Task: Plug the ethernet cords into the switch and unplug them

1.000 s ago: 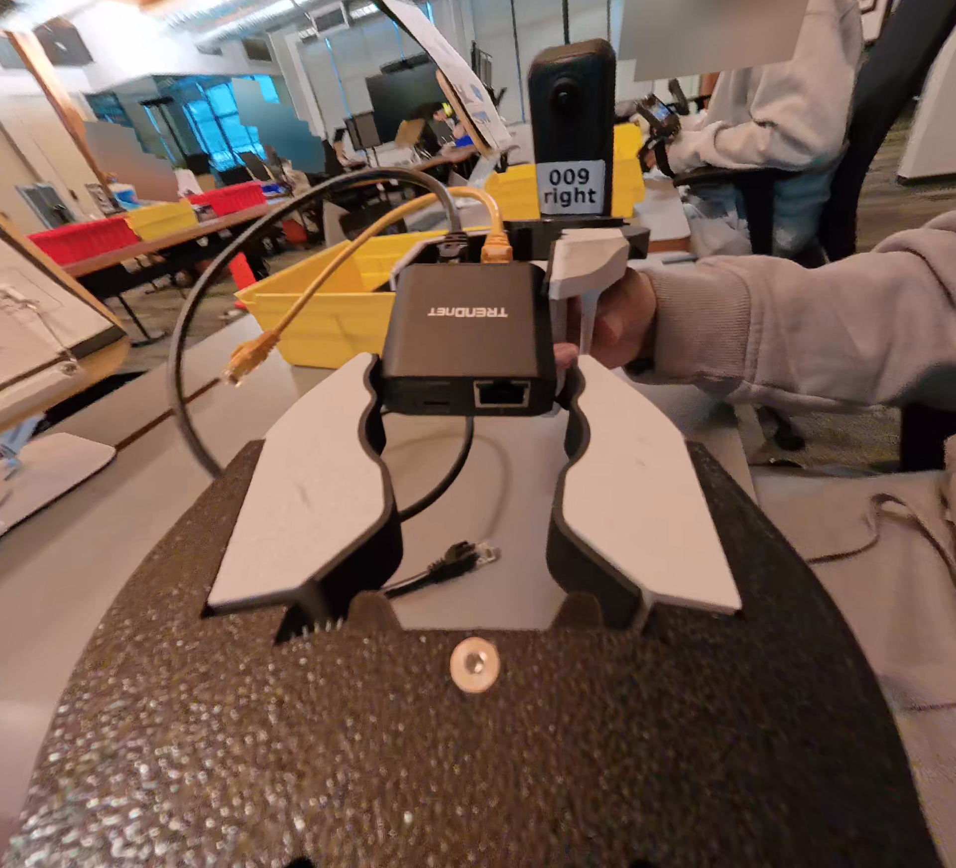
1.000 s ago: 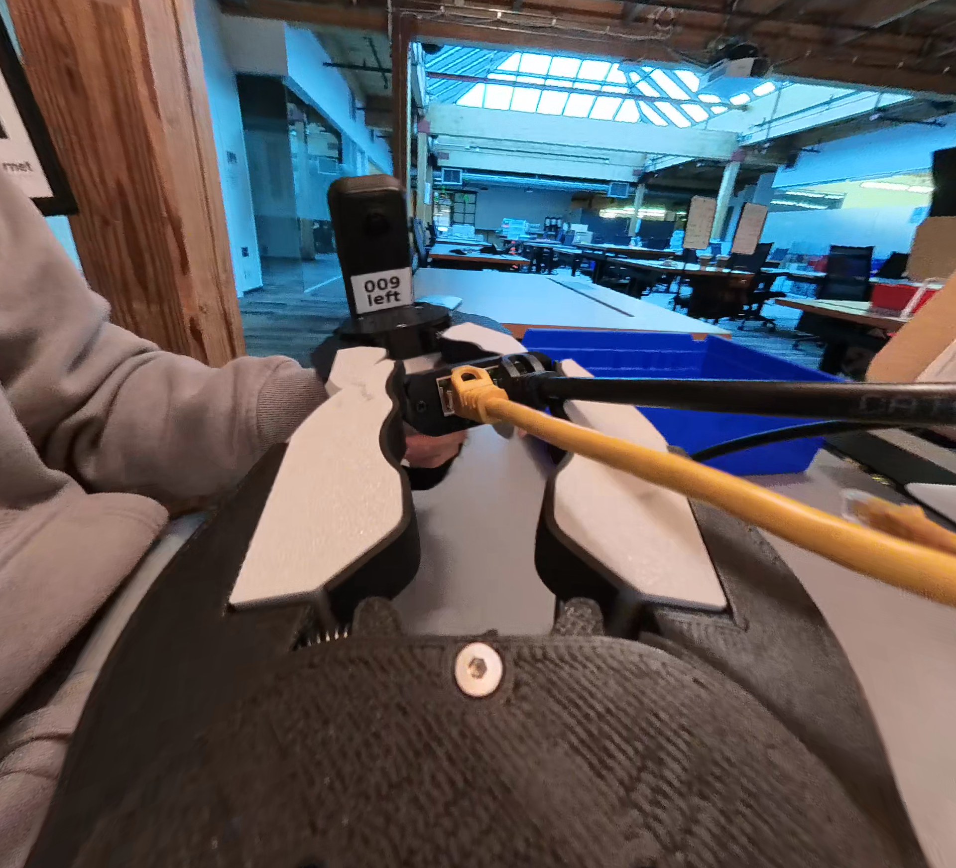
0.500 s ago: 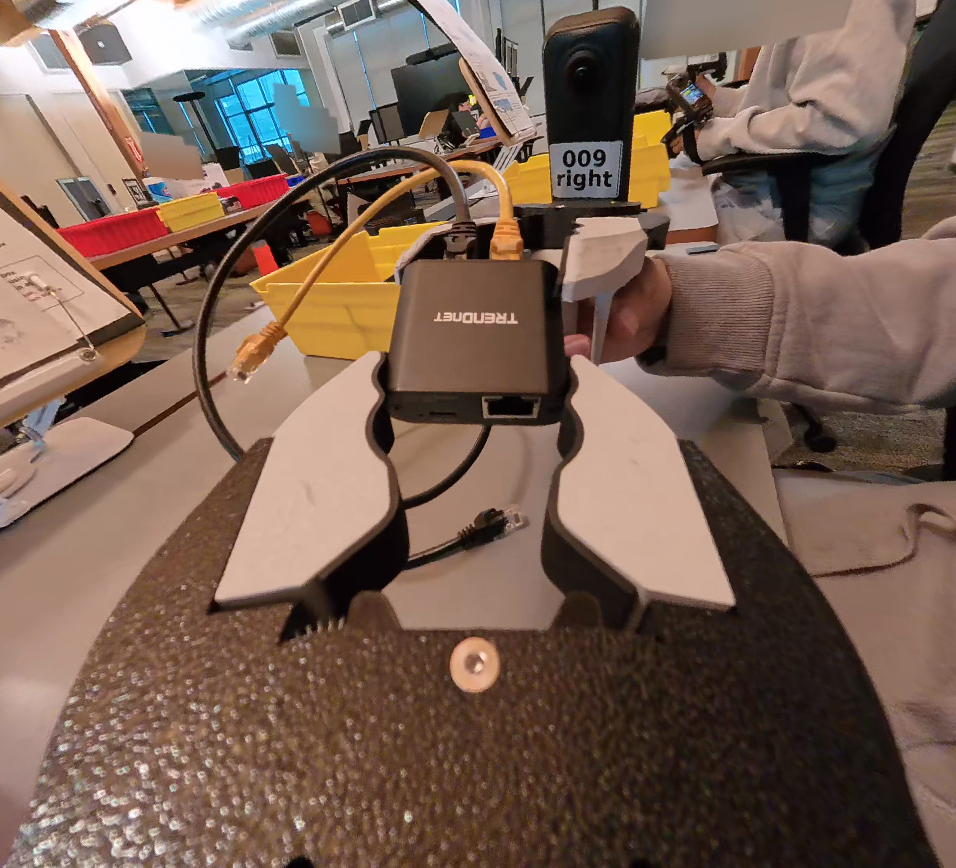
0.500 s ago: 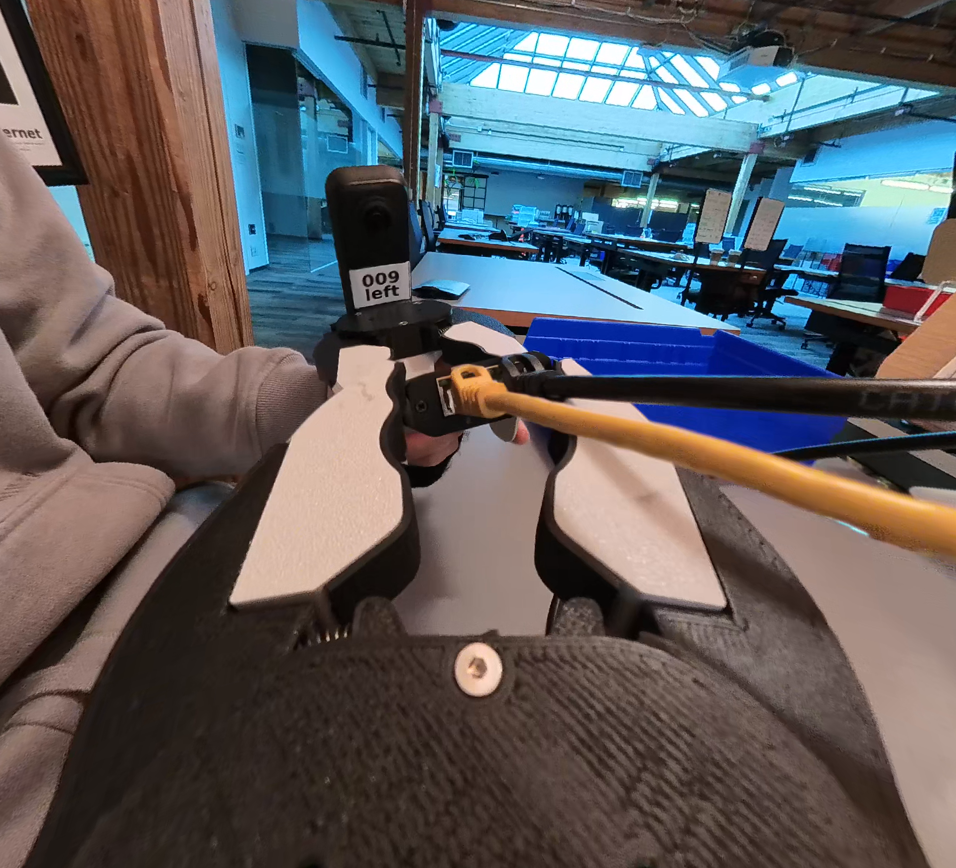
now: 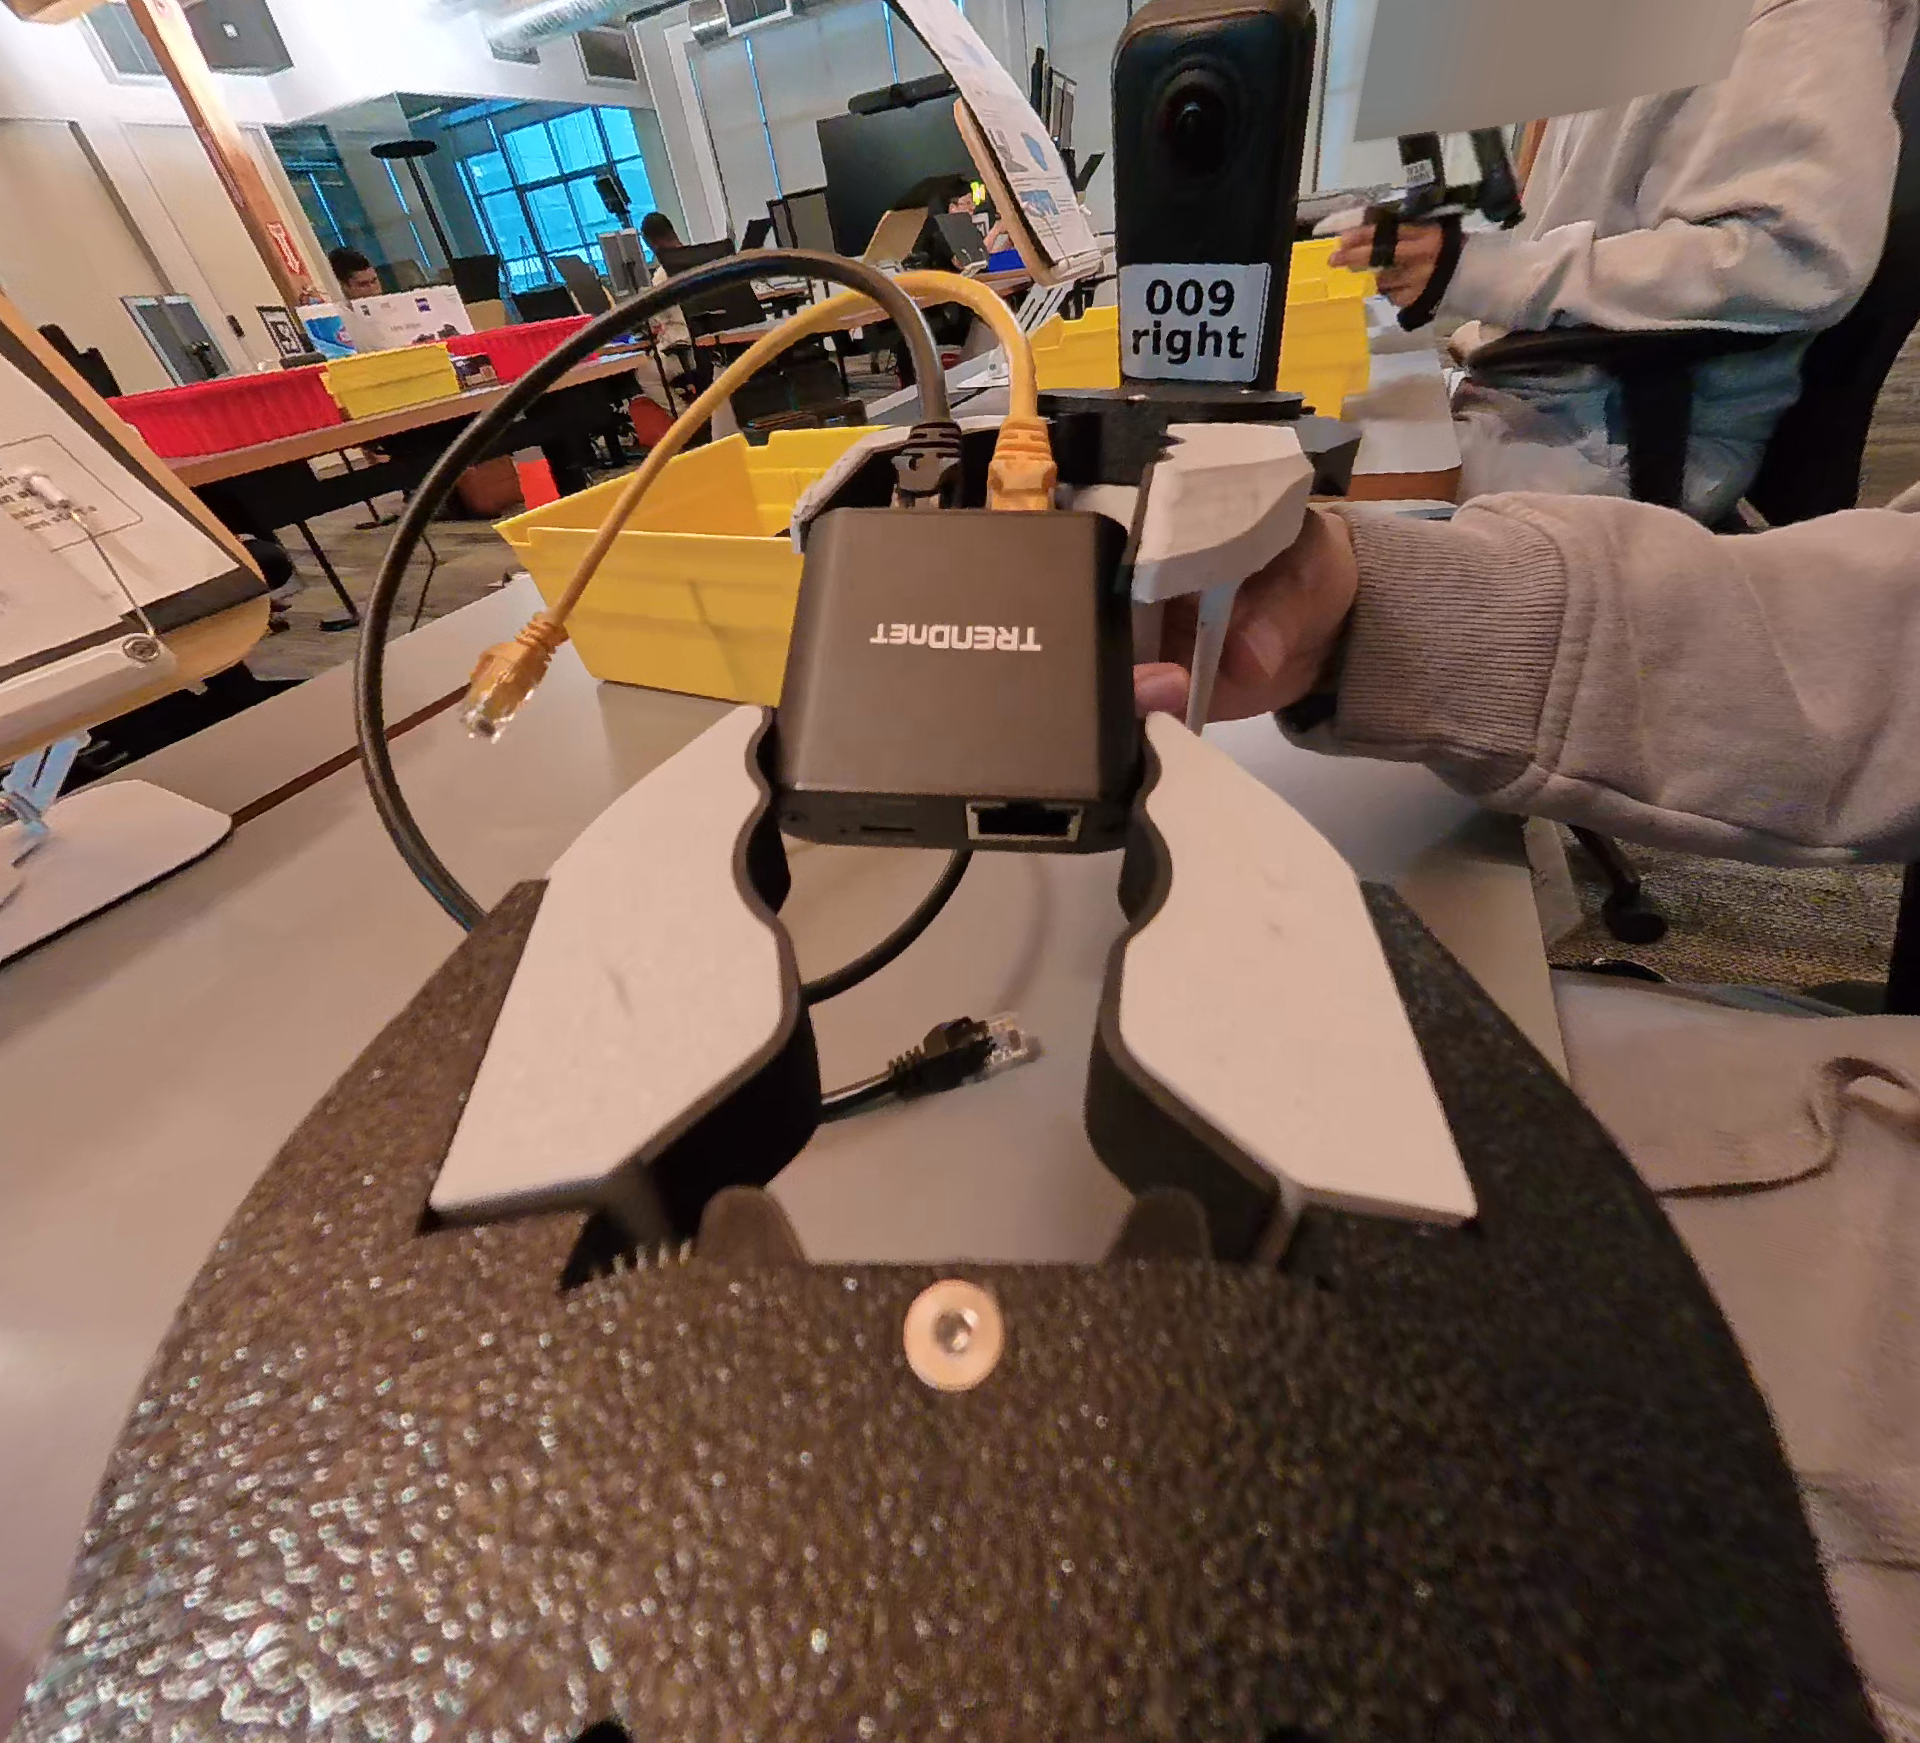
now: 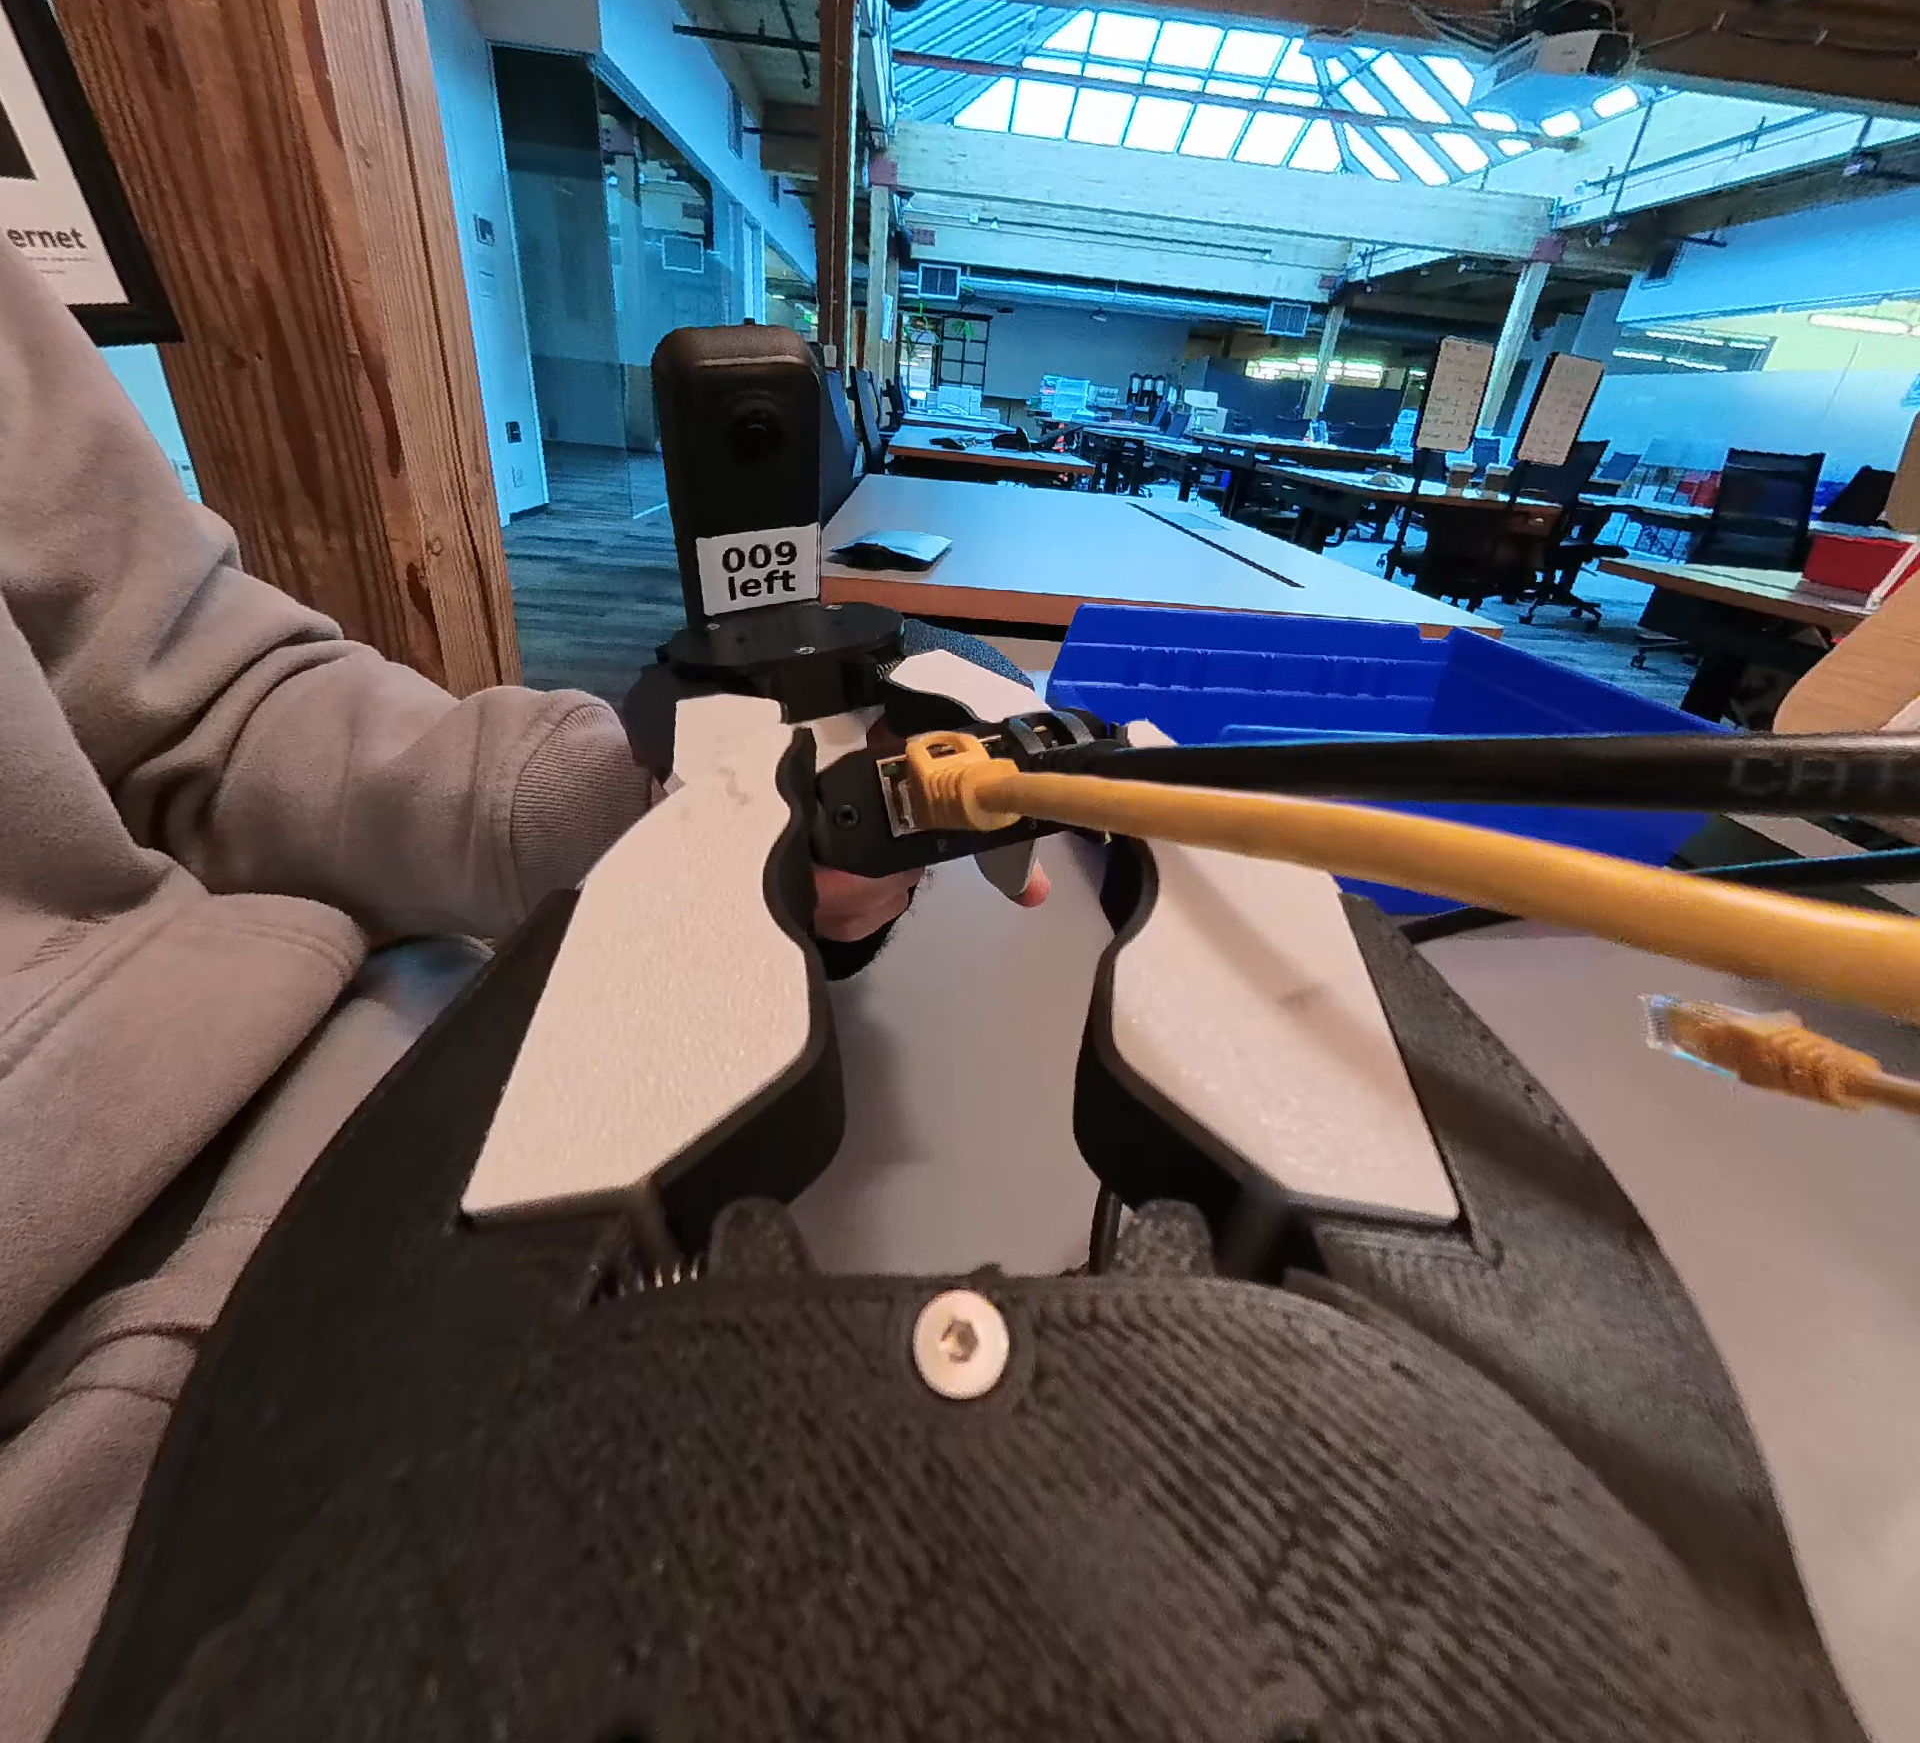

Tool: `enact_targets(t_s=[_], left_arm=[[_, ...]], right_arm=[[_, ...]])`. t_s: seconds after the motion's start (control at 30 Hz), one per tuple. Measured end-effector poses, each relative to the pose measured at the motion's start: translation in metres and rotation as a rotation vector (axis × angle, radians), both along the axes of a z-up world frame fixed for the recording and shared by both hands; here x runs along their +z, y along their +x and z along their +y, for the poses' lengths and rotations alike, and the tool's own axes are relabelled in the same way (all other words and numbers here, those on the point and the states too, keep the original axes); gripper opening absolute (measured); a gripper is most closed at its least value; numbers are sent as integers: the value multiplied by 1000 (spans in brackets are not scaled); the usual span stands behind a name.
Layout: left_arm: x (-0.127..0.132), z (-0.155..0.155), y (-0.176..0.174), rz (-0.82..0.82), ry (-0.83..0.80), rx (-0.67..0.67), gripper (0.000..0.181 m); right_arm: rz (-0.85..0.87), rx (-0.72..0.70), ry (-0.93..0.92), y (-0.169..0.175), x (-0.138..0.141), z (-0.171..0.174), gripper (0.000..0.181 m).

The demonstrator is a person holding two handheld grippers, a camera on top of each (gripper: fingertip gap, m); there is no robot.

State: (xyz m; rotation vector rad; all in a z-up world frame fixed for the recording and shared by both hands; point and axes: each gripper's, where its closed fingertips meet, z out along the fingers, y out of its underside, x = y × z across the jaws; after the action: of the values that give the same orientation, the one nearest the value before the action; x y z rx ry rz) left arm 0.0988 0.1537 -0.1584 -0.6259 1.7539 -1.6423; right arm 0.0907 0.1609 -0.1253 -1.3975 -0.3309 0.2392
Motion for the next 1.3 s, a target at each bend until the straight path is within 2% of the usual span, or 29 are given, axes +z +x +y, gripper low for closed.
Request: enact_targets(t_s=[0.23,0.43,0.53,0.6,0.67,0.77,0.83,0.87,0.93,1.03,1.07,1.1,1.23,1.3], left_arm=[[-1,3,6,23,-85,21,61],[6,37,17,-37,18,244,61],[11,53,18,-53,-11,302,61],[11,56,17,-61,-11,301,61],[13,57,17,-70,-19,317,61],[13,54,17,-84,22,318,61],[14,48,15,-85,14,286,61],[15,45,14,-85,2,265,61],[15,36,11,-76,-21,209,61],[20,25,5,-55,-115,110,61],[21,23,3,-51,-142,75,61],[22,21,0,-46,-154,39,61],[18,12,-7,-44,-109,-43,61],[12,10,-8,-46,-35,-47,61]], right_arm=[[62,-31,-21,7,0,4,54],[281,-174,-61,32,1,13,68],[493,-254,-71,47,4,16,58],[648,-204,-28,43,14,17,45],[741,-200,-51,42,11,22,32],[762,-196,-118,38,-3,29,39],[785,-225,-78,43,-4,30,55],[800,-223,-34,45,0,30,57],[773,-128,35,36,10,28,56],[592,21,3,9,10,26,65],[521,31,-3,4,8,25,67],[447,14,-2,4,5,22,60],[253,21,-9,-3,3,14,57],[139,11,-3,-7,2,11,57]])
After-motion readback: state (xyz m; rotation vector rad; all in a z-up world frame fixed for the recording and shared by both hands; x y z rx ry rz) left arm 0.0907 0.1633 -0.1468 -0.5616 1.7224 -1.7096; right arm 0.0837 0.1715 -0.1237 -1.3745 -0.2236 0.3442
